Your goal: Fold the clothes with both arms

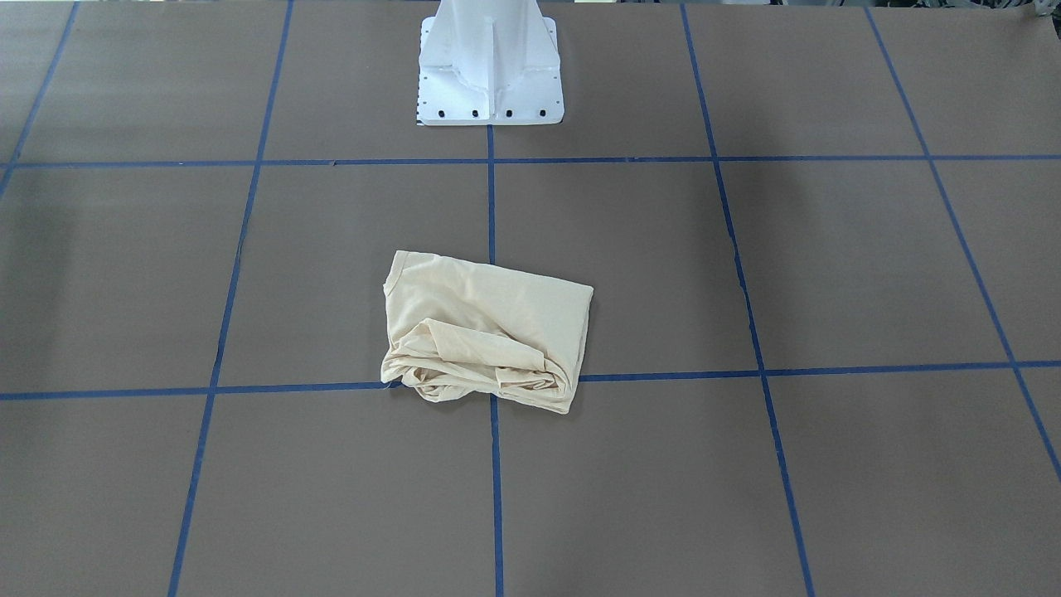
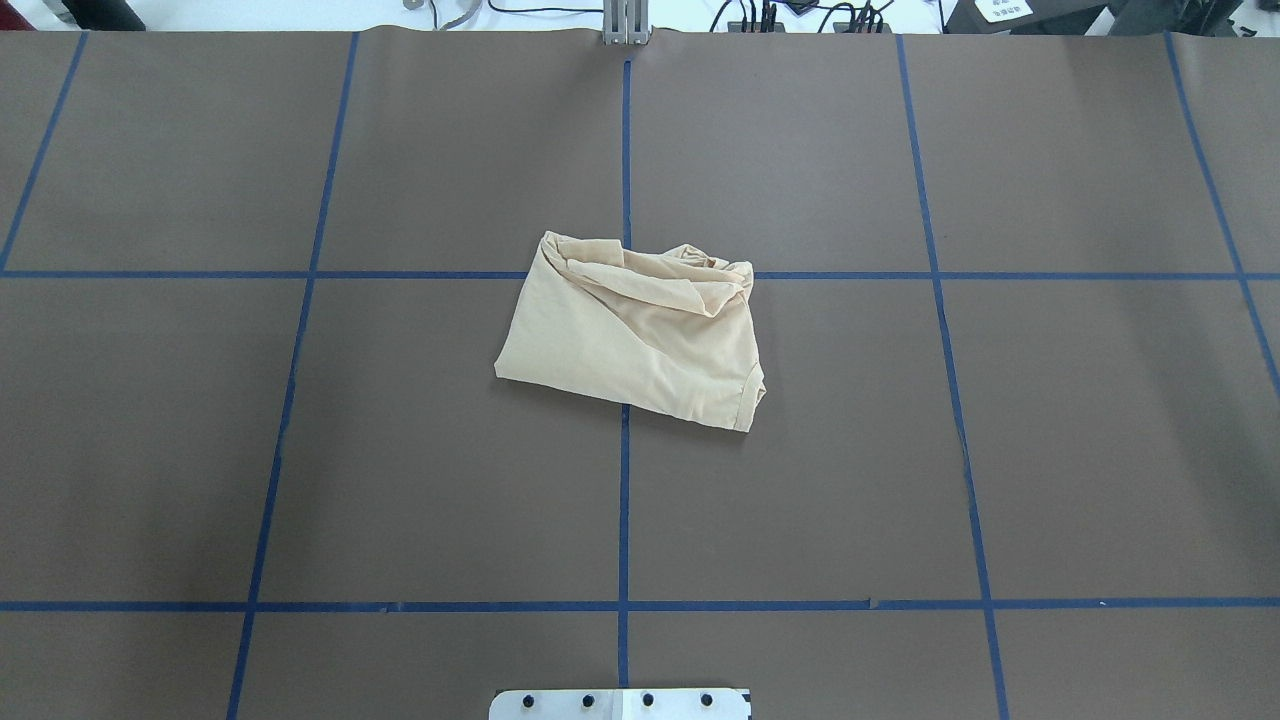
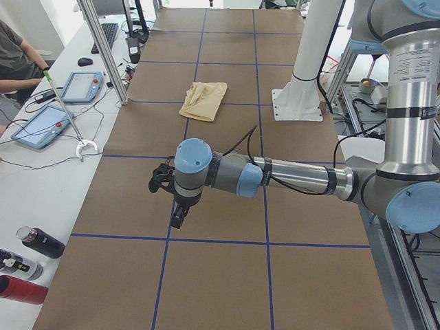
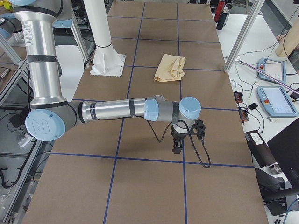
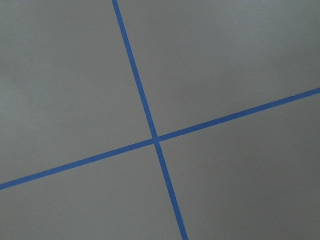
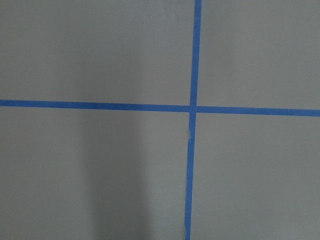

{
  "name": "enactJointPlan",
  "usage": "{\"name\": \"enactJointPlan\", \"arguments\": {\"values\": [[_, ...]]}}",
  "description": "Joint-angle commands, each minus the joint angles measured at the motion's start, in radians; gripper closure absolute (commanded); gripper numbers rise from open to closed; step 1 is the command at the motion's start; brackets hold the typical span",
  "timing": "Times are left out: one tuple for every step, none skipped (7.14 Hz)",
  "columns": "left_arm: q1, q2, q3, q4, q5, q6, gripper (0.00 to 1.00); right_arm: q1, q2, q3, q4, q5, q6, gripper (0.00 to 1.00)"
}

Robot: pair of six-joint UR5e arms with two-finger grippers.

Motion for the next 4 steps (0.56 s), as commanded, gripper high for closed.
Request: {"name": "enactJointPlan", "arguments": {"values": [[-0.001, 0.006, 0.011, 0.001, 0.001, 0.000, 0.00, 0.000, 0.001, 0.000, -0.001, 0.002, 0.000, 0.00], [-0.001, 0.006, 0.012, 0.001, -0.001, 0.000, 0.00, 0.000, -0.001, -0.003, -0.001, 0.005, 0.000, 0.00], [-0.001, 0.006, 0.014, 0.001, -0.001, 0.000, 0.00, 0.000, 0.001, -0.008, -0.001, 0.006, 0.001, 0.00], [-0.001, 0.006, 0.012, 0.001, 0.001, -0.001, 0.00, 0.000, 0.001, -0.003, -0.001, 0.006, 0.001, 0.00]]}}
